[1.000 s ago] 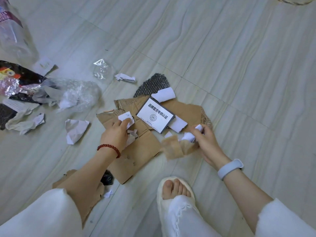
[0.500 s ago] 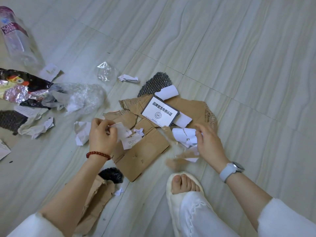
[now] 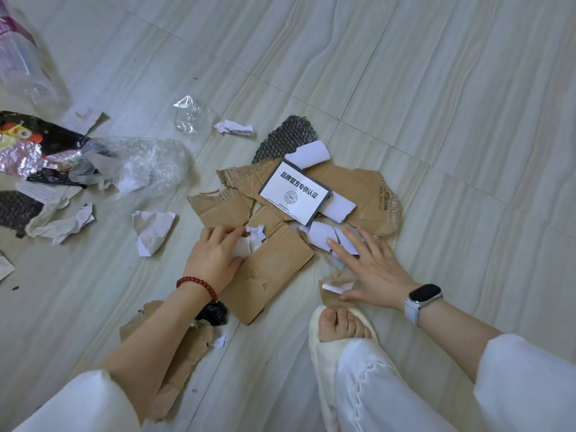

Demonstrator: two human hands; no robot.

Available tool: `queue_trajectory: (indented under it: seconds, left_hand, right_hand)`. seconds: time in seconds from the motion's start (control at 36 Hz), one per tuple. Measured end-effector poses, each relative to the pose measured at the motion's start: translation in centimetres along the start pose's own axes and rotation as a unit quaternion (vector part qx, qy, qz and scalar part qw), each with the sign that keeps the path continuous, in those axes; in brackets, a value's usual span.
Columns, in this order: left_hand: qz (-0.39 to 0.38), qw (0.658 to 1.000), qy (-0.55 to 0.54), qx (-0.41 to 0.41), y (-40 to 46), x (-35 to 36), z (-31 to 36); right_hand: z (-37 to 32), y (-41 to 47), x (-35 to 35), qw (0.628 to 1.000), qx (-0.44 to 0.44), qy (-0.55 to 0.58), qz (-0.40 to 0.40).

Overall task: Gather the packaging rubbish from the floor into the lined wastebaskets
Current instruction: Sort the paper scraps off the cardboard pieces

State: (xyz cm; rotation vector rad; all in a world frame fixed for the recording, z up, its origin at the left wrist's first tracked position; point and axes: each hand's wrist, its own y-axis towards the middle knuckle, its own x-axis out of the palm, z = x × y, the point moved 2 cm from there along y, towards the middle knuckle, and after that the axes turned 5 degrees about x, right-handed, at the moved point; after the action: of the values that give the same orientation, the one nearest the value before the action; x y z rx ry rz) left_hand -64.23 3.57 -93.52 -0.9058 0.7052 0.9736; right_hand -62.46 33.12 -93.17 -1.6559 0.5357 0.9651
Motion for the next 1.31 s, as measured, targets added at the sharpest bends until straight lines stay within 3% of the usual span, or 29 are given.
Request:
queue_trajectory:
  seconds: [0.08, 0.19, 0.42, 0.5, 0.64, 0.69, 0.78, 0.86, 0.97, 1.06, 1.19, 1.31]
  left_hand:
    - [-0.002, 0.999, 0.038, 0.004, 0.4, 0.0, 0.0]
    - [-0.018, 0.996, 0.086, -0.013, 1.5, -0.1, 0.5]
    - [-0.008, 0.996, 0.085, 0.005, 1.5, 0.1, 0.5]
    - [0.039, 0.998, 0.032, -0.025, 1.1, -0.5, -0.1]
    - [0.139, 0.980, -0.120, -0.074, 0.2, -2.6, -1.1]
    - [0.133, 0.982, -0.128, -0.042, 0.1, -3.0, -1.0]
    - [0.095, 0.989, -0.082, 0.083, 0.7, -2.9, -0.4]
    - [0.030, 0.985, -0.049, 0.161, 1.9, -1.9, 0.4]
    - [0.003, 0.972, -0.034, 0.232, 3.0, -0.8, 1.3]
    - [0.005, 0.957, -0.016, 0.290, 3.2, -0.2, 1.7]
    - [0.016, 0.955, 0.038, 0.294, 3.3, 0.5, 1.5]
    - [0.033, 0.957, 0.056, 0.282, 3.5, 1.3, 1.4]
  right_hand:
    - [0.0, 1.1, -0.3, 0.999, 0.013, -0.018, 0.028]
    - [-1.4, 1.8, -0.8, 0.994, 0.022, 0.038, 0.096]
    - [-2.7, 2.3, -1.2, 0.985, 0.064, 0.144, 0.072]
    - [-1.9, 2.1, -1.3, 0.978, 0.059, 0.188, 0.062]
    - [0.1, 0.6, -2.8, 0.929, 0.078, 0.332, 0.141]
    - [1.0, 0.0, -4.0, 0.899, 0.113, 0.385, 0.175]
    - [2.0, -0.5, -5.6, 0.874, 0.143, 0.417, 0.203]
    - [2.3, -0.2, -6.5, 0.906, 0.100, 0.367, 0.187]
    - [1.3, 0.6, -5.2, 0.972, -0.002, 0.221, 0.074]
    - [0.2, 0.9, -3.0, 0.991, 0.005, 0.135, -0.005]
    - [-0.8, 0.6, -0.4, 0.990, 0.008, 0.107, 0.090]
    - [-1.8, 0.2, 0.4, 0.981, 0.043, 0.155, 0.108]
